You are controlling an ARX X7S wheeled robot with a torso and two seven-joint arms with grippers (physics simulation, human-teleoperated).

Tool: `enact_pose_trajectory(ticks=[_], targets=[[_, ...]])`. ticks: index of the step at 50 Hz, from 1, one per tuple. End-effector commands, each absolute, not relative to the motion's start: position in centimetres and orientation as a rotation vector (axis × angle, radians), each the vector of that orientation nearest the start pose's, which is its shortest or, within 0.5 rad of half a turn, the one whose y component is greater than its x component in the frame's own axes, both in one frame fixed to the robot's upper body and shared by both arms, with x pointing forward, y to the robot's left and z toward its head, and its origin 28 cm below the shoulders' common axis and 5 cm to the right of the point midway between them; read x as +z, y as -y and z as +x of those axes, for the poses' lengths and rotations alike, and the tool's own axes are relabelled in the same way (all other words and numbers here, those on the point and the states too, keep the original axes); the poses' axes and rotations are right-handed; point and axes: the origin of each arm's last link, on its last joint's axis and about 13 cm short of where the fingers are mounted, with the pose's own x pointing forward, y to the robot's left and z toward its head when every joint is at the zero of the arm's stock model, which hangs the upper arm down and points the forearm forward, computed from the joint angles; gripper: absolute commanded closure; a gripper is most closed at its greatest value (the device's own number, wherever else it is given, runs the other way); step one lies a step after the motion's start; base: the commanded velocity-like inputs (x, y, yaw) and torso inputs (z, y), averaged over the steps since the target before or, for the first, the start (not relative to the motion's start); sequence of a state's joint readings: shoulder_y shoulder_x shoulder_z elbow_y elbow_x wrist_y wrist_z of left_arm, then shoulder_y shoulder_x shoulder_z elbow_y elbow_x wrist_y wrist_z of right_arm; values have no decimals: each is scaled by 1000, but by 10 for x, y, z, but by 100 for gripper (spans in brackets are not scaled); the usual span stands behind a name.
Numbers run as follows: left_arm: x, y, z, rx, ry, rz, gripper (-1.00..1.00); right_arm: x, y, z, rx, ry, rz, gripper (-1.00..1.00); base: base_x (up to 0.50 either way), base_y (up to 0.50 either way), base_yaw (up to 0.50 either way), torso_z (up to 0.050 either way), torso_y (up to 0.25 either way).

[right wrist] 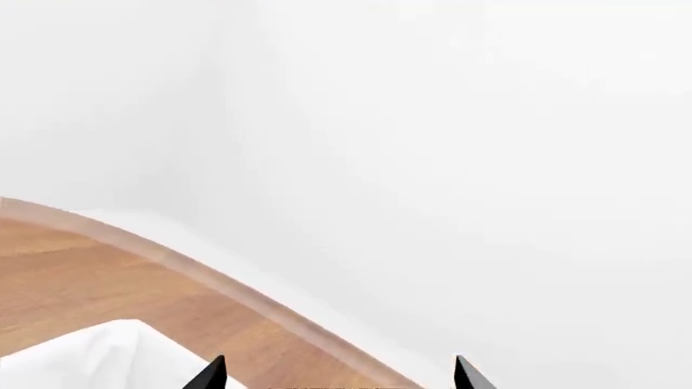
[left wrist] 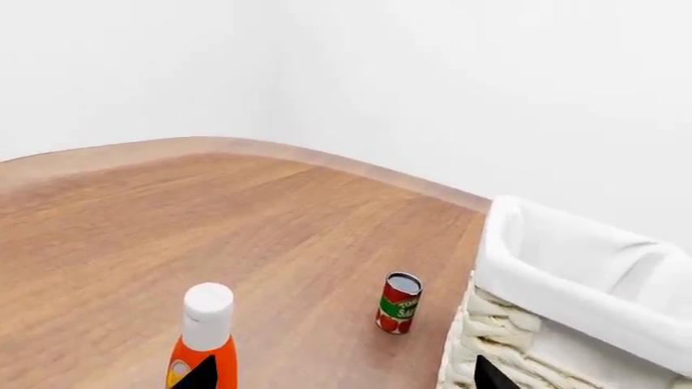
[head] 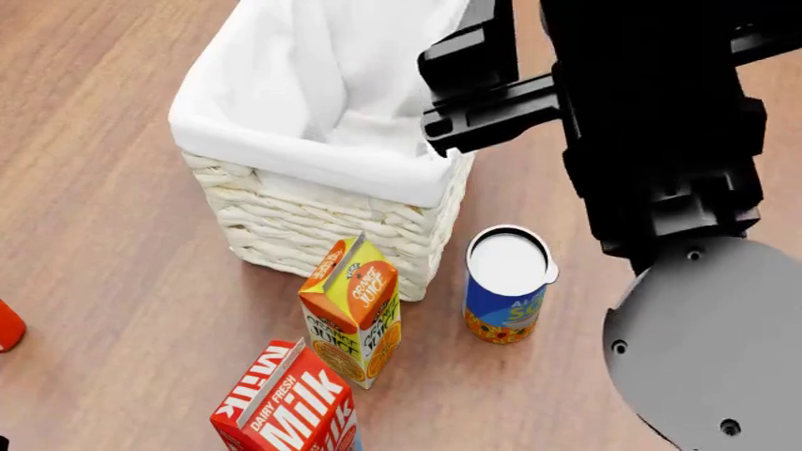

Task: Pick up the butter and put it in the basket.

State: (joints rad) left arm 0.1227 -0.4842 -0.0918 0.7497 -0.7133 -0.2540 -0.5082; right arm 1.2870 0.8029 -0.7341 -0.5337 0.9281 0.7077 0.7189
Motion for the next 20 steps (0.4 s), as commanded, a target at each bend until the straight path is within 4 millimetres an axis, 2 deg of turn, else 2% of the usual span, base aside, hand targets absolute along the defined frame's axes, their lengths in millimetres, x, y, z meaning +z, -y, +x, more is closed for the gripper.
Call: enact_pose_trajectory(ticks=[1,12,20], targets=[[152,-258,158,141,291,-224,-100,295,121,221,-21,522,-451,-100,0,0,0,0,0],[169,-264,143,142,405,-254,-100,272,110,186,4,565,-476,-100,0,0,0,0,0],[182,-269,128,131,489,-269,-100,260,111,167,-21,585,-507,-100,0,0,0,0,0]])
